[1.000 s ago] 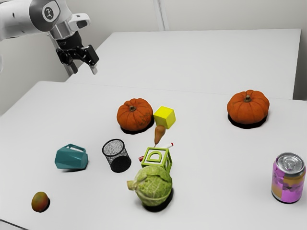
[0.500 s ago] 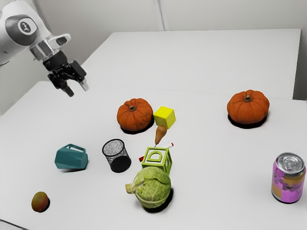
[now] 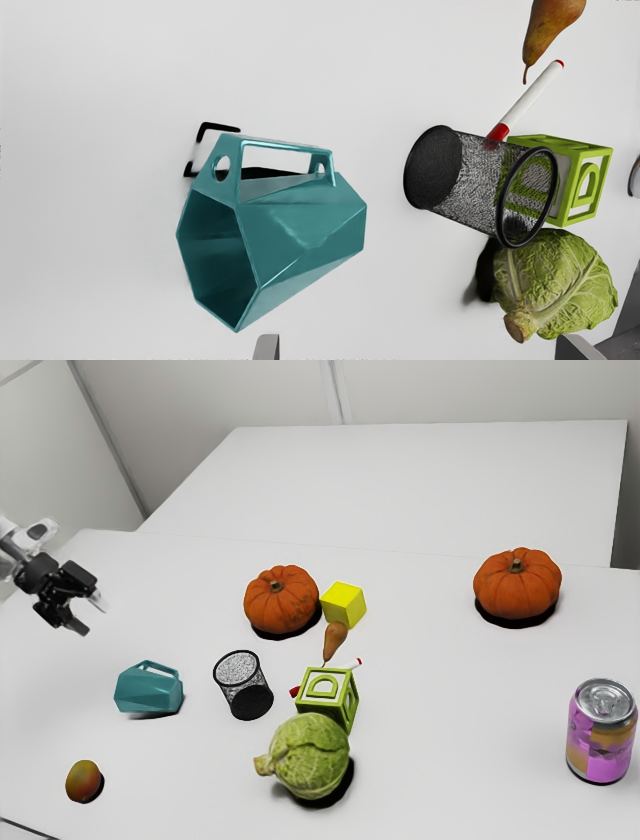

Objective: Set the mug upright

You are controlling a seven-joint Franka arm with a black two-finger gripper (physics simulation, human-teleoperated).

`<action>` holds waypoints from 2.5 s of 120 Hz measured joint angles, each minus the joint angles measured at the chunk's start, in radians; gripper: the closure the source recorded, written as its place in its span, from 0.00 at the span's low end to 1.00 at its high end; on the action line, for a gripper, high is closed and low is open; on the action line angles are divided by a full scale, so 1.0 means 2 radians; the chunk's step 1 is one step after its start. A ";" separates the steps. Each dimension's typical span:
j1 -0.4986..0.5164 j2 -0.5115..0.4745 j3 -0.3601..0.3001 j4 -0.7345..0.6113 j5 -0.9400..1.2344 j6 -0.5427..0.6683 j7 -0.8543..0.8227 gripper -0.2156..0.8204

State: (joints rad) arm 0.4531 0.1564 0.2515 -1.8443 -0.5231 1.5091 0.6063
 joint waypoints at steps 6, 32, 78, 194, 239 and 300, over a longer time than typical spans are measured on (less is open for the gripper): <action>0.004 0.001 0.010 -0.024 -0.008 0.010 0.012 0.21; 0.017 0.026 0.018 -0.097 -0.063 0.060 0.052 0.21; 0.009 0.048 0.014 -0.144 -0.171 0.065 0.126 0.29; -0.076 -0.052 -0.128 -0.123 0.147 0.226 0.069 0.96; -0.060 -0.056 -0.169 -0.185 0.233 0.342 -0.067 0.96; -0.055 -0.104 -0.193 -0.161 0.231 0.333 -0.159 0.38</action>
State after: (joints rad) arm 0.3433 -0.0513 -0.1353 -2.1669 -0.0605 2.1745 0.2884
